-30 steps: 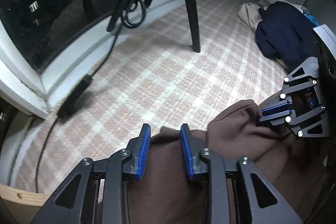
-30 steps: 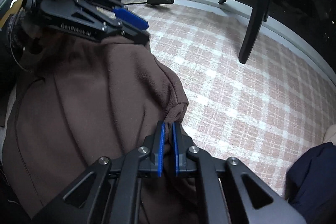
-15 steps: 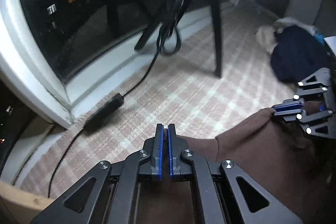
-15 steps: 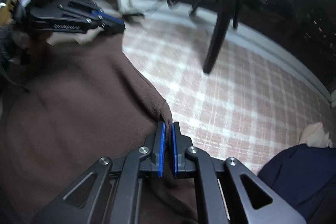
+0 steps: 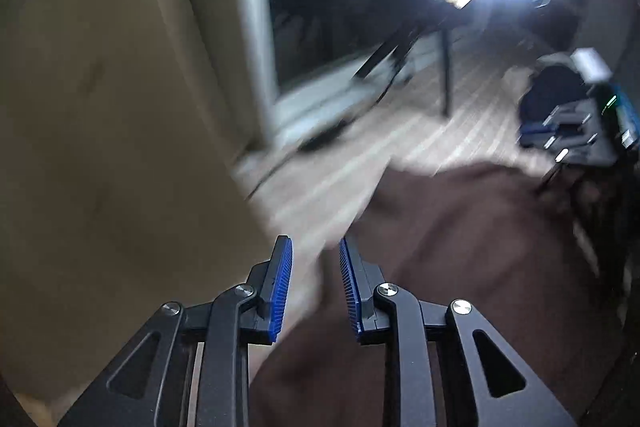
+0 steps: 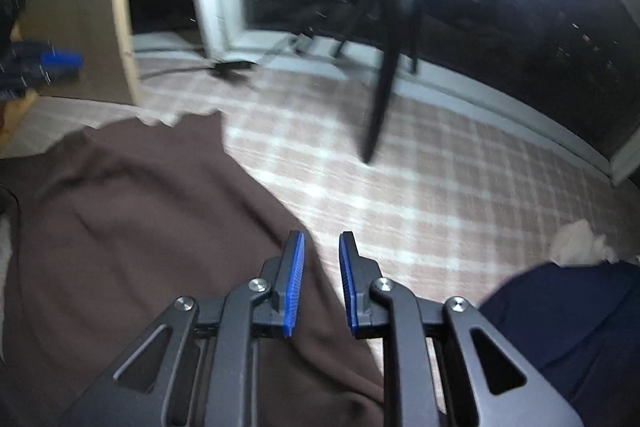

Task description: Fold clothes

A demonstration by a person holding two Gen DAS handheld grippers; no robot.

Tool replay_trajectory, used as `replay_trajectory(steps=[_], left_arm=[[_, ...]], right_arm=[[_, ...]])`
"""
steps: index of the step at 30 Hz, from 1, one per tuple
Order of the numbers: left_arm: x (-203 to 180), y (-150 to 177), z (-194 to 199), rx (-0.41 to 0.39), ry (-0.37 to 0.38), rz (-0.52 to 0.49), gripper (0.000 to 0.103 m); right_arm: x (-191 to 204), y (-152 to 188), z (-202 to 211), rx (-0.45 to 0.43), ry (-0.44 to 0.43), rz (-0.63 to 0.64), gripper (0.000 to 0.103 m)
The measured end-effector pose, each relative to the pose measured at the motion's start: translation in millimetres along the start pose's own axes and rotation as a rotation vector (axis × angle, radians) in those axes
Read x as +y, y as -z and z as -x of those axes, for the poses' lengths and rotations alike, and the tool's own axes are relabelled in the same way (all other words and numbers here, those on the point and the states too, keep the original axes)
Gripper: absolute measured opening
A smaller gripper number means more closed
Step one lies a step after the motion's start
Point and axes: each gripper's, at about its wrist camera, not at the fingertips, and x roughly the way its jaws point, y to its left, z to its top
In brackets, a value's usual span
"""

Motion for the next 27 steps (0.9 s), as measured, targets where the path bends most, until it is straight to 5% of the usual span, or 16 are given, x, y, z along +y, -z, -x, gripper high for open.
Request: replay_trajectory(steps=[6, 9, 16, 19, 22, 26, 27], left_arm=[[-4, 21, -38, 0.103, 0.003, -0.050, 0.024], [-9, 14, -51, 0.106, 0.074, -0.022, 0.024], [-14, -3, -89, 0.150, 0.195, 0.041, 0.028], [-23, 5, -87, 0.113, 0.159, 0.016, 0.007], [-42, 5, -71, 0.052, 0.058, -0.046, 0.006], [-61, 1, -44, -0.159, -0.169, -0.143, 0.006], [-58, 3, -43, -0.160, -0.172, -0.138, 0.006]], right_arm=[[59, -33, -15, -0.016, -0.187, 0.056, 0.018], [84, -54, -31, -0.005, -0.256, 0.077, 0.018], [93, -57, -73, 0.072, -0.169, 0.105, 0.018], [87, -46, -81, 0.090, -0.170, 0.096, 0.018], [82, -37, -84, 0.088, -0.171, 0.082, 0.018], [76, -27, -83, 0.067, -0.165, 0.067, 0.018], [76, -26, -83, 0.058, -0.168, 0.068, 0.018]])
